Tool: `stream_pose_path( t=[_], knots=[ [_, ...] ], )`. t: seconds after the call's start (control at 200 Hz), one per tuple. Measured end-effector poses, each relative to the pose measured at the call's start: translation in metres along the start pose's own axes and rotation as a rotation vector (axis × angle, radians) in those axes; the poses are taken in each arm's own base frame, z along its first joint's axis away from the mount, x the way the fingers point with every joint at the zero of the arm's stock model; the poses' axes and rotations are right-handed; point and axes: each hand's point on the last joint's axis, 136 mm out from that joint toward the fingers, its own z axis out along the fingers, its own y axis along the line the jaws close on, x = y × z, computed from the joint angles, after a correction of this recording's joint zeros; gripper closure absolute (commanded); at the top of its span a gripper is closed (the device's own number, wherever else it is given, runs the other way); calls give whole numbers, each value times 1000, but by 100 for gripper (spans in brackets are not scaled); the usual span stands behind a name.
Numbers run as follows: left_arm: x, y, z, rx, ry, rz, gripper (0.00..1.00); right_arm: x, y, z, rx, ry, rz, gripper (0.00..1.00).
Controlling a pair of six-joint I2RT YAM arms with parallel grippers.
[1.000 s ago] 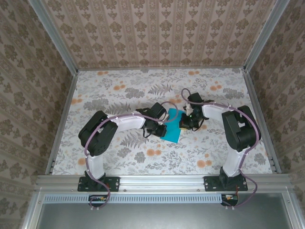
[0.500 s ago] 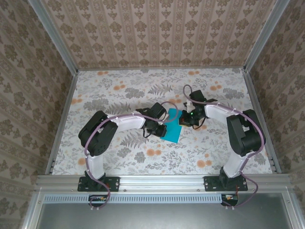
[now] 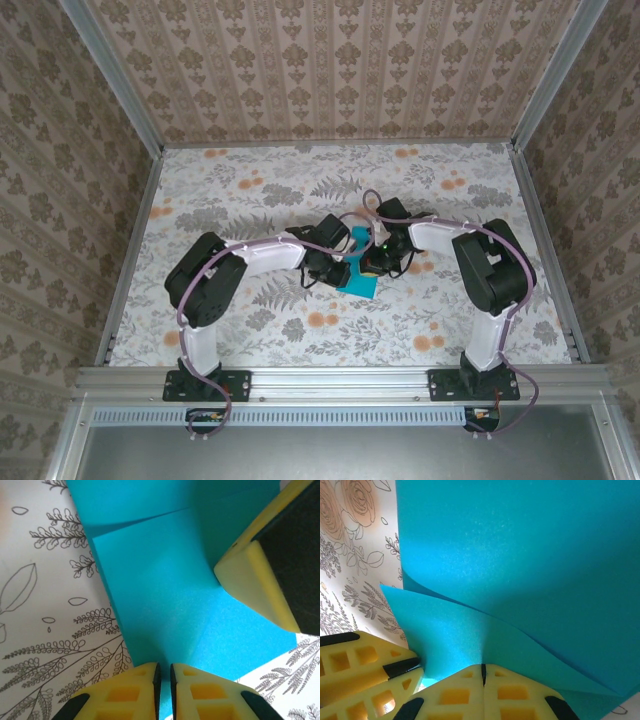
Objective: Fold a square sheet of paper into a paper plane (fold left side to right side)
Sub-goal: Fold the triangle a second time at the center of the table.
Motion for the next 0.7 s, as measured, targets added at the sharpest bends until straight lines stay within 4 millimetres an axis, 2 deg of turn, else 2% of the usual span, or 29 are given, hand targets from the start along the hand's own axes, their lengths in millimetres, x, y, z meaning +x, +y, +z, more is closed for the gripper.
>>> stream_pose_path(
  t=[0.185, 0.31, 0.435, 0.7],
  knots=[
    [-11, -24, -16, 107, -46, 23, 84, 0, 0, 0, 1, 1, -2, 97],
    [-17, -33, -17, 163, -64, 34, 85, 0, 0, 0, 2, 4, -1, 97],
    [-21, -29, -11, 184, -65, 21, 86, 0, 0, 0, 3, 4, -3, 97],
    [-16, -13, 5, 192, -22, -38, 89, 0, -1, 0, 6, 4, -3, 97]
  ],
)
